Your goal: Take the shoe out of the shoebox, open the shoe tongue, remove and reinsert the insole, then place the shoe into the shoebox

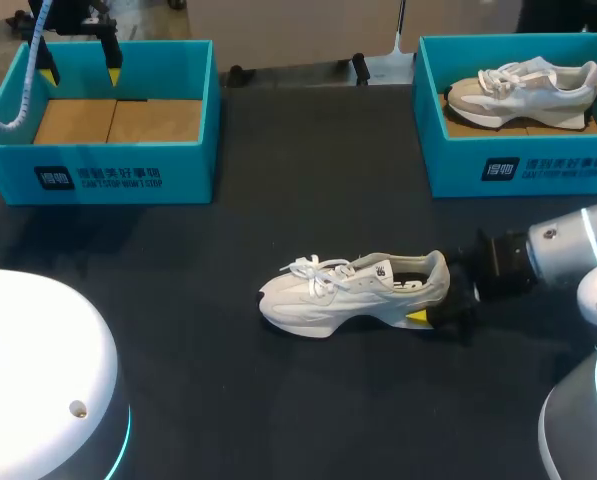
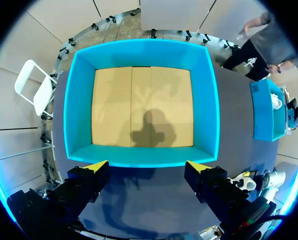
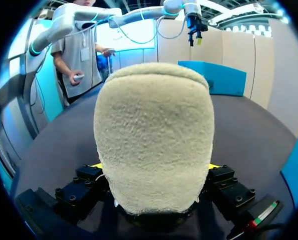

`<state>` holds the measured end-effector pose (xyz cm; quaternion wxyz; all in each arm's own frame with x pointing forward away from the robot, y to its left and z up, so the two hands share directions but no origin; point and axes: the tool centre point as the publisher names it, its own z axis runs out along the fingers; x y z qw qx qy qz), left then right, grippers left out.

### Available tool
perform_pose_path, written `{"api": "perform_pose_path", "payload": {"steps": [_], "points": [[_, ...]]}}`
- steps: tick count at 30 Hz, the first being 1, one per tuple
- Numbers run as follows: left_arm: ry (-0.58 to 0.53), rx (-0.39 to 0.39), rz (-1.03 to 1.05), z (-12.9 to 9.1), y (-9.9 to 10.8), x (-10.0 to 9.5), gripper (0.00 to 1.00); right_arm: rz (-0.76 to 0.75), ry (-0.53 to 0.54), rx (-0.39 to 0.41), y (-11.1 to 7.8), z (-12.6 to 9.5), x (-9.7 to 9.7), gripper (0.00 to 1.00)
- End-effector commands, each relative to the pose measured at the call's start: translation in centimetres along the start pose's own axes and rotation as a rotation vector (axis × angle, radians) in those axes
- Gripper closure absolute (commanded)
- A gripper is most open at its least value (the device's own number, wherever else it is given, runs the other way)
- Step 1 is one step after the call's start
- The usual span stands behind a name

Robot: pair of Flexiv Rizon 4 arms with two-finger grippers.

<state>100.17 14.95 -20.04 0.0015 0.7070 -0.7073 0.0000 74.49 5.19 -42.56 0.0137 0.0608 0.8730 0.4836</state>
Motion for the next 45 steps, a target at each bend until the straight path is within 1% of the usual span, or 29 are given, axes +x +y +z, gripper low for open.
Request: {"api": "perform_pose_path", "payload": {"steps": [1,3,25,26,27,28,30,31,32,33,34,35,36,37,38,39,41,45], "points": [[-0.001,0.001,0.0,0.0,0.1,0.0,0.0,0.002,0.005,-0.003,-0.2,0.6,-0.1,1.0],[-0.001,0.001,0.0,0.0,0.1,0.0,0.0,-0.009,0.001,-0.016,0.0,0.6,-0.3,1.0],[-0.001,0.001,0.0,0.0,0.1,0.0,0.0,-0.005,-0.001,-0.014,0.0,0.5,-0.3,1.0],[-0.023,0.037,-0.041,0.3,0.4,0.6,0.0,-0.005,-0.001,-0.014,0.0,0.5,-0.3,1.0],[0.005,0.025,-0.066,0.6,0.9,1.2,0.0,-0.005,-0.001,-0.014,0.0,0.5,-0.3,1.0],[0.015,0.046,-0.083,0.8,1.3,1.8,0.0,-0.005,-0.001,-0.014,0.0,0.5,-0.3,1.0],[0.007,0.059,-0.127,1.5,2.0,3.1,0.0,-0.005,-0.001,-0.014,0.0,0.5,-0.3,1.0],[-0.008,0.096,-0.121,1.9,2.6,3.7,0.0,-0.005,-0.001,-0.014,0.0,0.5,-0.3,1.0],[0.01,0.083,-0.143,2.1,3.1,4.3,0.0,-0.005,-0.001,-0.014,0.0,0.5,-0.3,1.0],[0.004,0.105,-0.131,2.4,3.7,4.9,0.0,-0.005,-0.001,-0.014,0.0,0.5,-0.3,1.0],[0.027,0.085,-0.136,2.6,4.2,5.3,0.0,-0.005,-0.001,-0.014,0.0,0.5,-0.3,1.0],[0.033,0.083,-0.145,2.7,4.6,5.8,0.0,-0.005,-0.001,-0.014,0.0,0.5,-0.3,1.0],[0.029,0.088,-0.145,2.9,5.0,6.2,0.0,-0.005,-0.001,-0.014,0.0,0.5,-0.3,1.0],[0.02,0.113,-0.152,3.0,5.6,6.9,0.0,-0.005,-0.001,-0.014,0.0,0.5,-0.3,1.0],[0.023,0.119,-0.155,3.1,5.9,7.1,0.0,-0.005,-0.001,-0.014,0.0,0.5,-0.3,1.0],[0.037,0.101,-0.15,3.0,6.1,7.5,0.0,-0.005,-0.001,-0.014,0.0,0.5,-0.3,1.0],[0.035,0.101,-0.154,2.7,7.1,8.6,0.0,-0.005,-0.001,-0.014,0.0,0.5,-0.3,1.0],[0.019,0.127,-0.121,2.2,9.0,10.1,0.0,-0.005,-0.001,-0.014,0.0,0.5,-0.3,1.0]]}}
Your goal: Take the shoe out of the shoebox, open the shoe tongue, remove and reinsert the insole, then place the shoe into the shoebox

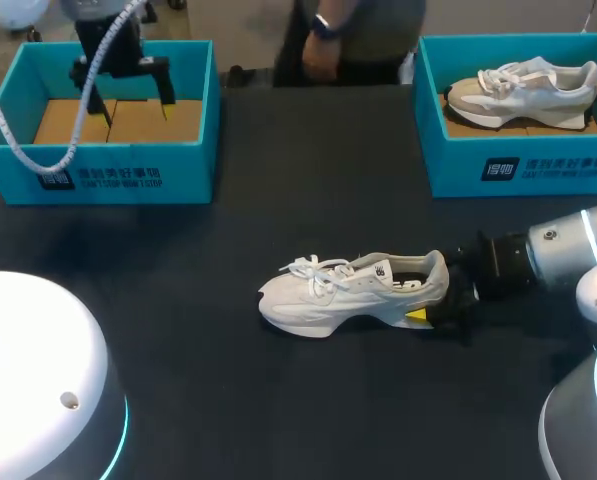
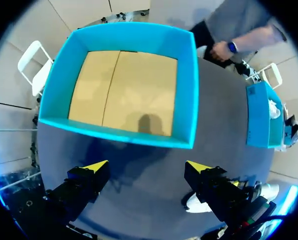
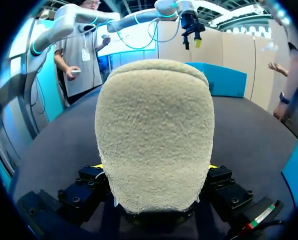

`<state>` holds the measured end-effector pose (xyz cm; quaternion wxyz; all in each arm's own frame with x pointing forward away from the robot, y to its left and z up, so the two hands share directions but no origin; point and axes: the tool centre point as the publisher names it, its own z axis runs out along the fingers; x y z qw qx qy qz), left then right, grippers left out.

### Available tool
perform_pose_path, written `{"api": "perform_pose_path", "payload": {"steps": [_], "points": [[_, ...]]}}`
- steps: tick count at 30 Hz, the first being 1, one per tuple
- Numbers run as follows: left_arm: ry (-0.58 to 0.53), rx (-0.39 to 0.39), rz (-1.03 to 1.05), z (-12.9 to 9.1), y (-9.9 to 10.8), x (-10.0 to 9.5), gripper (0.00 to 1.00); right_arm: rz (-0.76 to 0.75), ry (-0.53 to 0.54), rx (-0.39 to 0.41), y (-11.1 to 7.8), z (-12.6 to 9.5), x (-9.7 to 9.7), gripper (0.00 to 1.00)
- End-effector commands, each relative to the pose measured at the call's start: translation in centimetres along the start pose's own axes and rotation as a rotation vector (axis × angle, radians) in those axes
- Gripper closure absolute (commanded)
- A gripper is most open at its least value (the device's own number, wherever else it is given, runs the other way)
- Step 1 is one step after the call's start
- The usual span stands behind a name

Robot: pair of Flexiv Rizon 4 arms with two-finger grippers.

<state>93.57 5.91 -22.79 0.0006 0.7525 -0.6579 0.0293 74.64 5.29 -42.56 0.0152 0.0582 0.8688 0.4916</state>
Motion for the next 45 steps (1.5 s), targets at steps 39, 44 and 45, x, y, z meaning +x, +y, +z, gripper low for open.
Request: {"api": "perform_pose_path", "payload": {"steps": [39,44,45], "points": [[-0.036,-0.007,0.031,0.4,14.6,10.9,0.0,0.0,-0.002,0.005,0.0,0.4,-0.2,1.0],[-0.025,-0.009,0.038,0.6,15.2,11.7,0.0,0.0,-0.002,0.005,0.0,0.4,-0.2,1.0],[-0.025,-0.009,0.038,0.6,15.2,11.7,0.0,0.0,-0.002,0.005,0.0,0.4,-0.2,1.0]]}}
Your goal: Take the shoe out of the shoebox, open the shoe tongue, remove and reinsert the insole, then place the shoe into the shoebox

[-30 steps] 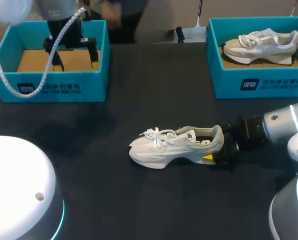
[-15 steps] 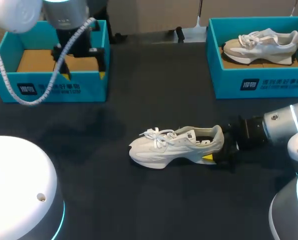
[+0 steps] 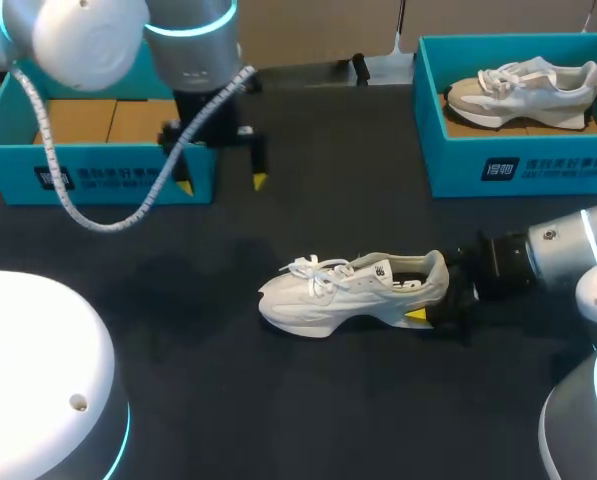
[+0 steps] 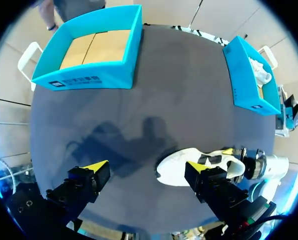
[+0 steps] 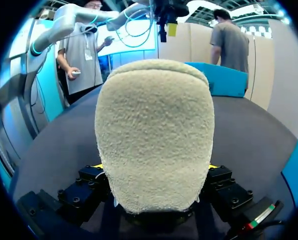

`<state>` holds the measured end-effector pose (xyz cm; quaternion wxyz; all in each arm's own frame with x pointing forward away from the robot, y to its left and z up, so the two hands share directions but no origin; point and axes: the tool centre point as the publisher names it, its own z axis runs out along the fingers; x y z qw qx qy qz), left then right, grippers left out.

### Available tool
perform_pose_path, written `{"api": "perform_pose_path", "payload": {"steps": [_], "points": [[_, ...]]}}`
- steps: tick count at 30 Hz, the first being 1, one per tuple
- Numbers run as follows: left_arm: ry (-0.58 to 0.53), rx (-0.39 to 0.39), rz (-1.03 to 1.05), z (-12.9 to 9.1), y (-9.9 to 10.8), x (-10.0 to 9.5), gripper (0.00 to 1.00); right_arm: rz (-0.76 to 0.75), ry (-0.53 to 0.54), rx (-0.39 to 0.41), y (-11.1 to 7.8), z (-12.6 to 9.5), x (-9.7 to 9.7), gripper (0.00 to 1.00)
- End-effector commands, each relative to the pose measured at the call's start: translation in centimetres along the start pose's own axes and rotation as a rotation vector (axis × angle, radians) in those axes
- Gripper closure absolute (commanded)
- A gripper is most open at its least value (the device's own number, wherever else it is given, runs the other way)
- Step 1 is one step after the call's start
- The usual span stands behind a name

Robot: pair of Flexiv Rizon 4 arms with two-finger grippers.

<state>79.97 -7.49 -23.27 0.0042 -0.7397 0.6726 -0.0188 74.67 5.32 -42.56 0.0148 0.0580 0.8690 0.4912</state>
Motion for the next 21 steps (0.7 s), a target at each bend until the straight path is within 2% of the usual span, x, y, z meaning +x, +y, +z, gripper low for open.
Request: {"api": "perform_pose_path", "payload": {"steps": [1,9,15,21], "points": [[-0.003,-0.001,-0.001,0.2,-0.1,0.2,0.0,0.0,-0.003,0.004,-0.1,0.3,-0.1,1.0],[-0.003,-0.001,-0.001,0.2,-0.1,0.2,0.0,0.0,-0.003,0.004,-0.1,0.3,-0.1,1.0],[0.006,-0.073,0.044,1.0,2.6,4.3,0.0,0.0,-0.003,0.004,-0.1,0.3,-0.1,1.0],[-0.008,-0.068,0.069,2.4,4.4,8.4,0.0,0.0,-0.003,0.004,-0.1,0.3,-0.1,1.0]]}}
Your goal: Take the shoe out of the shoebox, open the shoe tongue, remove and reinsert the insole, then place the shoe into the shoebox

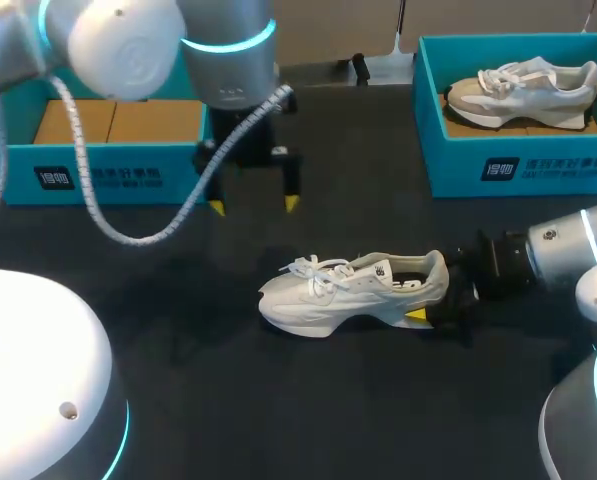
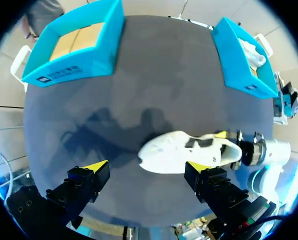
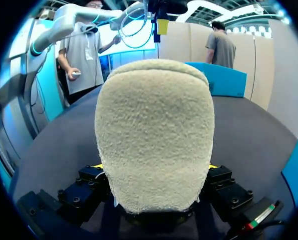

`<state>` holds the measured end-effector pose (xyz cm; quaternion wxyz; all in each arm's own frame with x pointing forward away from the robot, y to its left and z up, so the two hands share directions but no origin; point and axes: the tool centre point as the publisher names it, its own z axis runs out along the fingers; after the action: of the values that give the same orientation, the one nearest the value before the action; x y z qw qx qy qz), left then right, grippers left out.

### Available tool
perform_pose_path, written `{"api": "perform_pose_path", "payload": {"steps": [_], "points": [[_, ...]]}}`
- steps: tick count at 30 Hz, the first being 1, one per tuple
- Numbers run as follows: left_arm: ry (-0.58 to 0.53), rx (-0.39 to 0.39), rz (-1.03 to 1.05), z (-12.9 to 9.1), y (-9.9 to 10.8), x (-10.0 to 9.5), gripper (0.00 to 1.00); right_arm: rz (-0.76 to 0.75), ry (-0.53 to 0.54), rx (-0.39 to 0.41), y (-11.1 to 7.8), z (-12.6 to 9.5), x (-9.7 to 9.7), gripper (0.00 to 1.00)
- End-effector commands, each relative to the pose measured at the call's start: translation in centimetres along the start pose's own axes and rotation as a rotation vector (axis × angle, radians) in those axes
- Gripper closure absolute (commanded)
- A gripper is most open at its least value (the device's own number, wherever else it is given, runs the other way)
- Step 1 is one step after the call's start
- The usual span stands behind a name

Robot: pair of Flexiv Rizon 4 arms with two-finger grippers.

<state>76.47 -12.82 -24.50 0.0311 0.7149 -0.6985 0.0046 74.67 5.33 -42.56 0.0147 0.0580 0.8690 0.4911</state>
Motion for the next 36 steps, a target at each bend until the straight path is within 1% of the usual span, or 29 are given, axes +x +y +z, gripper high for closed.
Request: {"api": "perform_pose_path", "payload": {"steps": [1,5,8,12,13,15,18,19,33,34,36], "points": [[-0.036,0.001,-0.003,1.4,0.4,4.0,0.0,0.0,-0.003,0.004,-0.1,0.3,-0.1,1.0],[-0.026,-0.042,0.009,2.2,1.7,6.6,0.0,0.0,-0.003,0.004,-0.1,0.3,-0.1,1.0],[-0.028,-0.056,0.013,2.2,2.6,8.0,0.0,0.0,-0.003,0.004,-0.1,0.3,-0.1,1.0],[-0.066,-0.059,-0.001,2.3,3.1,9.0,0.0,0.0,-0.003,0.004,-0.1,0.3,-0.1,1.0],[-0.083,-0.041,0.005,2.3,3.2,9.3,0.0,0.0,-0.003,0.004,-0.1,0.3,-0.1,1.0],[-0.09,-0.04,0.001,2.4,3.4,9.8,0.0,0.0,-0.003,0.004,-0.1,0.3,-0.1,1.0],[-0.143,-0.009,-0.008,2.6,4.3,10.6,0.0,0.0,-0.003,0.004,-0.1,0.3,-0.1,1.0],[-0.142,-0.014,0.009,2.6,4.8,10.9,0.0,0.0,-0.003,0.004,-0.1,0.3,-0.1,1.0],[-0.142,-0.014,0.009,2.6,4.8,10.9,0.0,0.0,-0.003,0.004,-0.1,0.3,-0.1,1.0],[-0.159,0.011,0.011,2.7,5.1,11.0,0.0,0.0,-0.003,0.004,-0.1,0.3,-0.1,1.0],[-0.178,0.02,0.007,3.2,5.4,11.5,0.0,0.0,-0.003,0.004,-0.1,0.3,-0.1,1.0]]}}
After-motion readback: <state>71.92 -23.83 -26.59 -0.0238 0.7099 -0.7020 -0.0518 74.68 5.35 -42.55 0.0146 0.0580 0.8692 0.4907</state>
